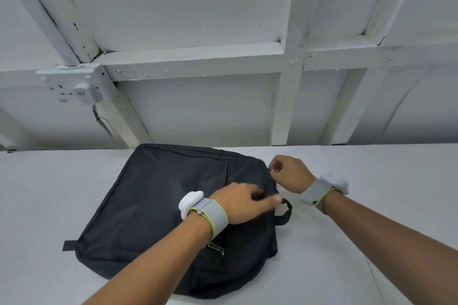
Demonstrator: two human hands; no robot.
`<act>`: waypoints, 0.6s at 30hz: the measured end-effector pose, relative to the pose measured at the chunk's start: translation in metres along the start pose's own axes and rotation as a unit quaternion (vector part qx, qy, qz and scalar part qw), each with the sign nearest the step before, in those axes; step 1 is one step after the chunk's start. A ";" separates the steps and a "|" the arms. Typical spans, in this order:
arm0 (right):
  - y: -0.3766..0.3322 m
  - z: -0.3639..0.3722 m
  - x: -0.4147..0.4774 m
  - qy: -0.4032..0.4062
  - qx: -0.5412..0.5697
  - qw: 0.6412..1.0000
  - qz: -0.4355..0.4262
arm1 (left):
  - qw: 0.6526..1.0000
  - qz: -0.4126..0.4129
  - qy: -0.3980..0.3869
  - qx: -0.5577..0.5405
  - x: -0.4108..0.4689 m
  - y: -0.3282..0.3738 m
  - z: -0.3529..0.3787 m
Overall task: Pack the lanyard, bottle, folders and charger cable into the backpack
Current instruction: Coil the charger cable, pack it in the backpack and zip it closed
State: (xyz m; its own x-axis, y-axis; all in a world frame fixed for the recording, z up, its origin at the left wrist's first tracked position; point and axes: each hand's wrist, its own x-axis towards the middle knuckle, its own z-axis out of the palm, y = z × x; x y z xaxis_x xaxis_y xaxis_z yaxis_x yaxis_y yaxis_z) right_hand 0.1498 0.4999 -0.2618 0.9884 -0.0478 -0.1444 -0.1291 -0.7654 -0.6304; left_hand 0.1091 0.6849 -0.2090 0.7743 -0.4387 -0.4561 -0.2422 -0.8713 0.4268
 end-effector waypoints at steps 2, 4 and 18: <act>0.000 -0.007 0.016 0.016 0.039 0.999 0.011 | 0.996 -0.011 0.082 -0.017 0.012 -0.005 -0.019; -0.002 -0.011 0.037 0.026 0.051 0.998 0.013 | 0.986 -0.018 0.166 0.001 0.032 -0.016 -0.038; -0.045 0.015 0.096 -0.232 0.002 0.969 -0.080 | 0.977 -0.100 0.133 0.133 0.116 -0.062 -0.047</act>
State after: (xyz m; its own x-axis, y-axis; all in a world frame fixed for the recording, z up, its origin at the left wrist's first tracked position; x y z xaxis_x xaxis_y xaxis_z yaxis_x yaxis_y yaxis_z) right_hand 0.2493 0.5395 -0.2583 0.8532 0.3663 -0.3713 0.0221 -0.7367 -0.6759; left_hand 0.2416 0.6990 -0.2514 0.9378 -0.2121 -0.2748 -0.1864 -0.9755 0.1167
